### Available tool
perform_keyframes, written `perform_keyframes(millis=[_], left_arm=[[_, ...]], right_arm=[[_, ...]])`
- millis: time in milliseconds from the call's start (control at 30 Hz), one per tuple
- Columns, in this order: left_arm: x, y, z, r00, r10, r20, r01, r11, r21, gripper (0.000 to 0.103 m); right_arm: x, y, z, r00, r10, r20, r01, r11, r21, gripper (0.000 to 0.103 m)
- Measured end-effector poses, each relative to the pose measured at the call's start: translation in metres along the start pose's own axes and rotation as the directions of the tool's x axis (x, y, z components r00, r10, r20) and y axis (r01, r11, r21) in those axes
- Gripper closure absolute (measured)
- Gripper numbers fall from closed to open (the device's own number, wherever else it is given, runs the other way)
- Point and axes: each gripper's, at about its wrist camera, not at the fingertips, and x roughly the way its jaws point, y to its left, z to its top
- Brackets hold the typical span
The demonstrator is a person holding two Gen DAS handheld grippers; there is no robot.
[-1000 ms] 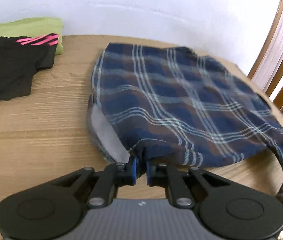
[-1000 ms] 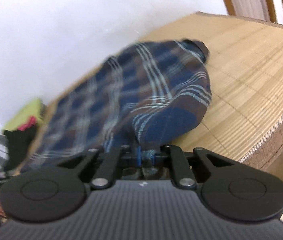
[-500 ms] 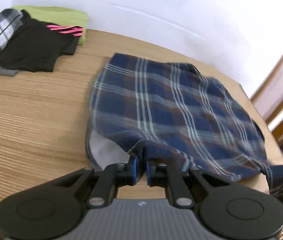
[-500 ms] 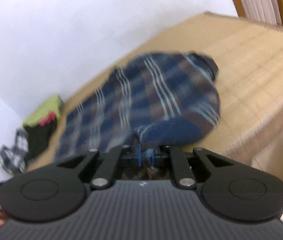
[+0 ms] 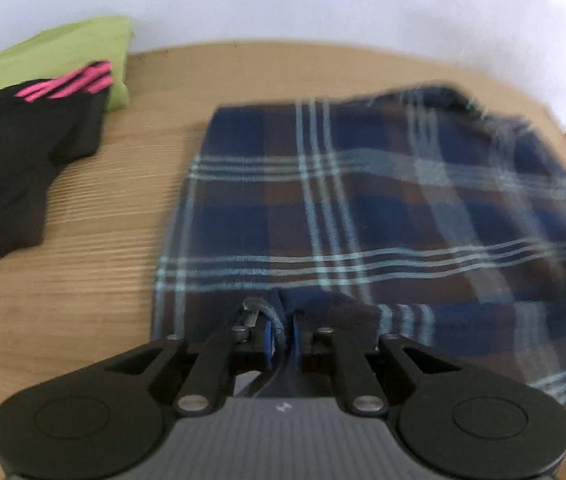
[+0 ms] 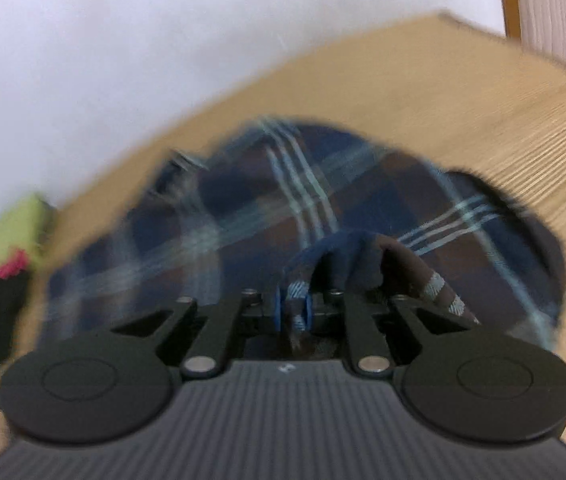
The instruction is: Fold clothes
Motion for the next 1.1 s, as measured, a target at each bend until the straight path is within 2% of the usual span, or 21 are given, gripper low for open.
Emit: perform_keyframes(millis=[33,100,200,267,333,367,433,500,533,600,667,733,767,833,933,1000,1067,1100], left_arm=[[0.013,-0.001,0.004,1.0,0.009,-0.025,-0.009,1.0,0.01,0.088],[0.015,-0.001,0.005,1.0,0.002,-0.027,-0.002,1.0,0.021,0.088],[0.006,0.003,0.002,0.999,-0.013,-0.034,0.014,0.999,0.032,0.086],[-0.008,0.009,-0.005,0.999,-0.013,-0.032,0.013,1.0,0.001,0.083],[-0.022,0.015,-0.013,1.0,-0.005,-0.024,0.005,1.0,-0.02,0.074],[-0.031,0.017,-0.019,1.0,0.001,-0.017,-0.001,1.0,-0.029,0.074],[-0.047,0.022,-0.028,1.0,0.006,-0.007,-0.006,0.999,-0.047,0.074],[-0.066,0.025,-0.04,1.0,0.027,0.007,-0.027,0.997,-0.068,0.071],[-0.072,0.026,-0.045,1.0,0.025,0.008,-0.025,0.997,-0.07,0.069],[-0.084,0.026,-0.059,1.0,0.031,0.003,-0.03,0.994,-0.11,0.067],[-0.088,0.022,-0.072,0.999,0.038,-0.002,-0.038,0.991,-0.125,0.066],[-0.09,0.018,-0.084,0.998,0.059,-0.004,-0.059,0.989,-0.136,0.059],[-0.089,0.018,-0.088,0.998,0.061,-0.01,-0.062,0.99,-0.126,0.057],[-0.083,0.019,-0.094,0.997,0.069,-0.023,-0.071,0.992,-0.106,0.052],[-0.075,0.028,-0.1,0.998,0.063,-0.023,-0.065,0.993,-0.099,0.049],[-0.07,0.036,-0.102,1.0,0.001,-0.012,-0.003,0.992,-0.128,0.05],[-0.068,0.042,-0.101,0.994,-0.11,0.018,0.112,0.984,-0.14,0.059],[-0.067,0.045,-0.1,0.986,-0.165,0.033,0.168,0.975,-0.145,0.082]], right_arm=[[0.02,-0.001,0.001,0.999,-0.033,-0.036,0.033,0.999,-0.007,0.087],[0.037,-0.001,0.001,0.997,-0.053,-0.05,0.052,0.998,-0.026,0.087],[0.025,0.003,0.016,0.995,-0.041,-0.088,0.035,0.997,-0.068,0.086],[0.003,0.004,0.027,0.995,-0.021,-0.093,0.013,0.996,-0.092,0.084],[-0.02,0.006,0.036,0.996,-0.014,-0.093,0.002,0.992,-0.125,0.068],[-0.031,0.007,0.037,0.996,-0.028,-0.079,0.016,0.989,-0.149,0.056],[-0.058,0.012,0.031,0.998,-0.059,-0.022,0.054,0.978,-0.203,0.044],[-0.08,0.017,0.021,0.997,-0.055,0.045,0.065,0.966,-0.249,0.044],[-0.087,0.02,0.015,0.998,-0.025,0.059,0.04,0.962,-0.269,0.044],[-0.095,0.028,0.003,0.997,0.074,0.036,-0.06,0.95,-0.308,0.044],[-0.093,0.036,-0.018,0.982,0.179,-0.056,-0.188,0.923,-0.336,0.045],[-0.083,0.045,-0.04,0.962,0.233,-0.141,-0.268,0.896,-0.353,0.045],[-0.077,0.048,-0.05,0.952,0.247,-0.179,-0.296,0.887,-0.355,0.045],[-0.062,0.053,-0.066,0.946,0.225,-0.234,-0.297,0.892,-0.341,0.045],[-0.057,0.055,-0.083,0.948,0.183,-0.261,-0.269,0.899,-0.346,0.045],[-0.062,0.059,-0.091,0.956,0.156,-0.247,-0.243,0.895,-0.374,0.045],[-0.065,0.063,-0.096,0.967,0.125,-0.22,-0.205,0.898,-0.389,0.045],[-0.065,0.064,-0.096,0.972,0.11,-0.209,-0.185,0.906,-0.381,0.045]])
